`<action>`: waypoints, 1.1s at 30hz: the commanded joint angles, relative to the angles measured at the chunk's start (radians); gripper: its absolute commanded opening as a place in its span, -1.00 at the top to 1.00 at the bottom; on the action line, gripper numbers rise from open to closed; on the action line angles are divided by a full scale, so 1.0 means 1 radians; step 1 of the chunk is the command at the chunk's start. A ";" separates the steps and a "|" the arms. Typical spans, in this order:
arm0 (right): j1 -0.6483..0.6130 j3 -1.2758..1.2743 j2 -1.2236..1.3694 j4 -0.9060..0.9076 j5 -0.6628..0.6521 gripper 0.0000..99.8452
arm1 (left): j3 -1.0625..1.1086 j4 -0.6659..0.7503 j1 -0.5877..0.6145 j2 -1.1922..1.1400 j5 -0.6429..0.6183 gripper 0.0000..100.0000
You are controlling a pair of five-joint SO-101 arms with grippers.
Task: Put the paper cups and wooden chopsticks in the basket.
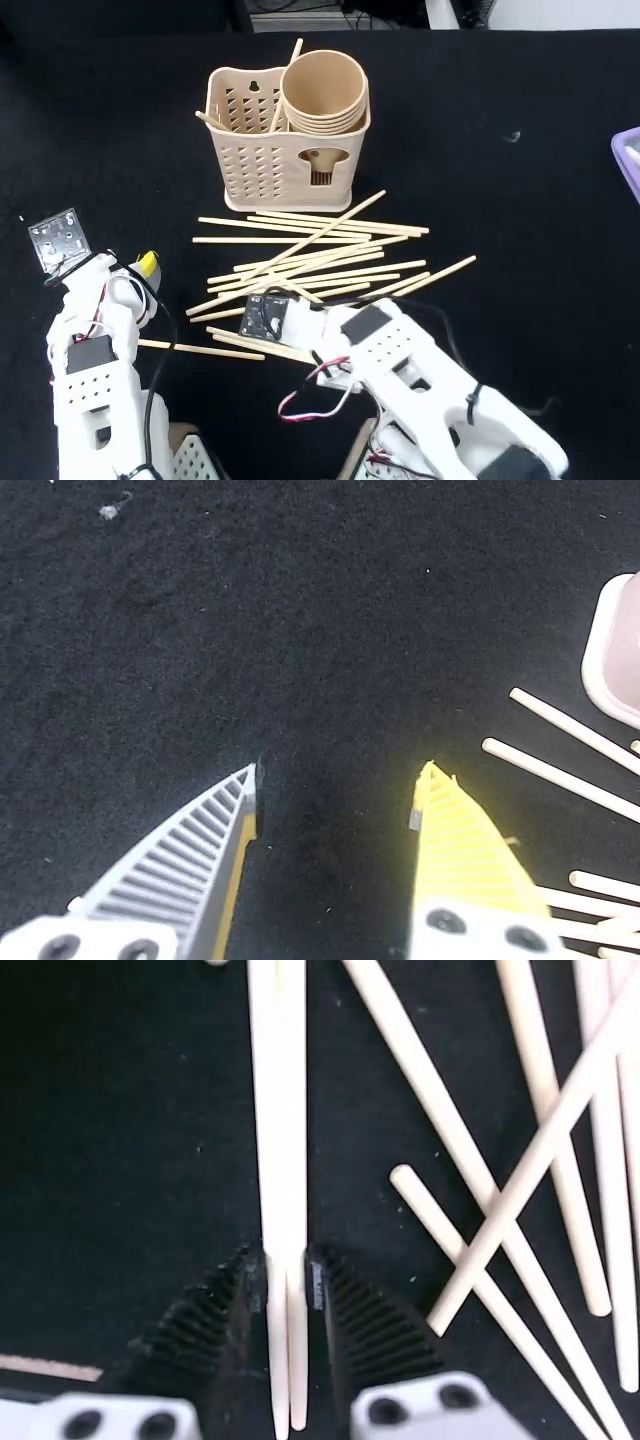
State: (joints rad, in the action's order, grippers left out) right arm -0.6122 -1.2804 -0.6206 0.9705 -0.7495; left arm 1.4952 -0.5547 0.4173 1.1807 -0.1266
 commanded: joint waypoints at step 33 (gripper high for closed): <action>0.052 0.610 -0.309 -0.635 0.657 0.98 | -0.030 0.020 0.007 0.012 0.002 0.50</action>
State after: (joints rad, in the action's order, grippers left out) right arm -0.5800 -0.6667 -0.9490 0.5224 -0.1465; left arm 1.4952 -0.5547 0.4173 1.1807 -0.1266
